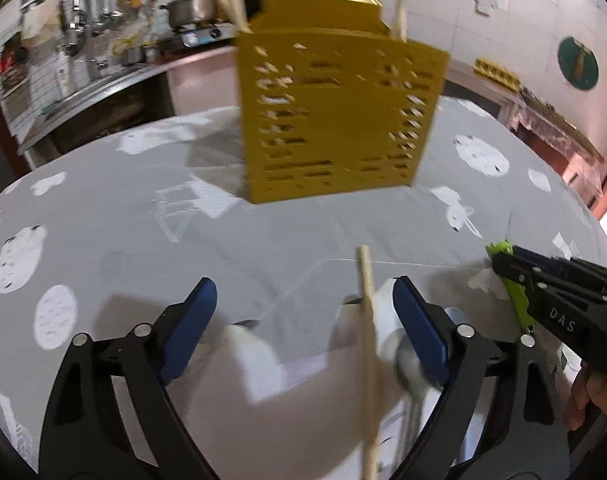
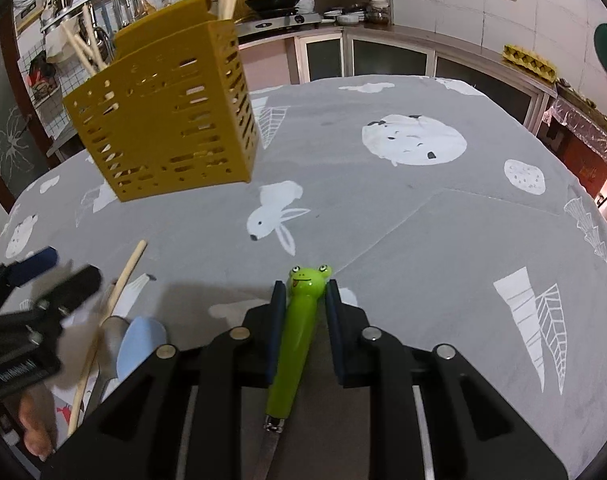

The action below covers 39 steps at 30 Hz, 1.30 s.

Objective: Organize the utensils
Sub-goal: 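Grasp the green frog-handled fork with the right tool while the left tool grasps a chopstick, then carry the fork and chopstick to the yellow holder and lower them in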

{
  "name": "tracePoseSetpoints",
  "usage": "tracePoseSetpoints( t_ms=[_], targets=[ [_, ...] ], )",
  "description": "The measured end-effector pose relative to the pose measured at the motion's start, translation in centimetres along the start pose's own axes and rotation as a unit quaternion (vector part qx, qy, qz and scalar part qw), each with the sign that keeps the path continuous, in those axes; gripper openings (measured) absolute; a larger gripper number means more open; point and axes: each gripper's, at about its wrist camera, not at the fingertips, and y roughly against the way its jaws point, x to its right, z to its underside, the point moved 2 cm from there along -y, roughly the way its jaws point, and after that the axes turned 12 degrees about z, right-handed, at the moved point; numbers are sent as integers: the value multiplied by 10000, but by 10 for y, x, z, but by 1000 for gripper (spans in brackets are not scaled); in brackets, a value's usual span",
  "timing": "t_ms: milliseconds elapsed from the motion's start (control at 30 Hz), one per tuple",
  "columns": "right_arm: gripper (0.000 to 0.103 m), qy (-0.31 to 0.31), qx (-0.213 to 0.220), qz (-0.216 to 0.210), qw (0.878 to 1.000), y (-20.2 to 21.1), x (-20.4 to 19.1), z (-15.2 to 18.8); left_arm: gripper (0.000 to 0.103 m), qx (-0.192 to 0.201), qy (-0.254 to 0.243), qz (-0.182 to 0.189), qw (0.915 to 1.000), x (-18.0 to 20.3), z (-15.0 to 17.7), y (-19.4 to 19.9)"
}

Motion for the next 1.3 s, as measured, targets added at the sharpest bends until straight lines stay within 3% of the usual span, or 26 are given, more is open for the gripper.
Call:
tracePoseSetpoints(
  t_ms=[67,133,267,433,567,633,900,1300],
  targets=[
    [21,-14,6,-18,10000,-1,0,0,80,-187,-25,56,9998,6,-1,-11],
    [21,4,25,-3,10000,-2,0,0,68,-371,-53,99,9992,12,-1,-22],
    [21,14,41,-4,10000,-2,0,-1,60,-478,-140,0,9988,18,-3,-33],
    [20,34,50,-11,10000,-1,-2,-2,26,-508,-85,-4,9987,13,-9,-33],
    [19,66,69,-40,9999,-1,-6,-3,16,-558,-149,-31,9983,13,-13,-36],
    [19,76,95,-56,9999,1,-8,-4,5,-566,-119,9,9983,13,-14,-35],
    [19,0,330,-184,9993,16,-8,-13,5,-302,83,69,9995,3,-19,-15],
    [19,36,1093,-287,9936,61,-8,-22,5,936,177,-232,9952,-21,-23,65]
  ],
)
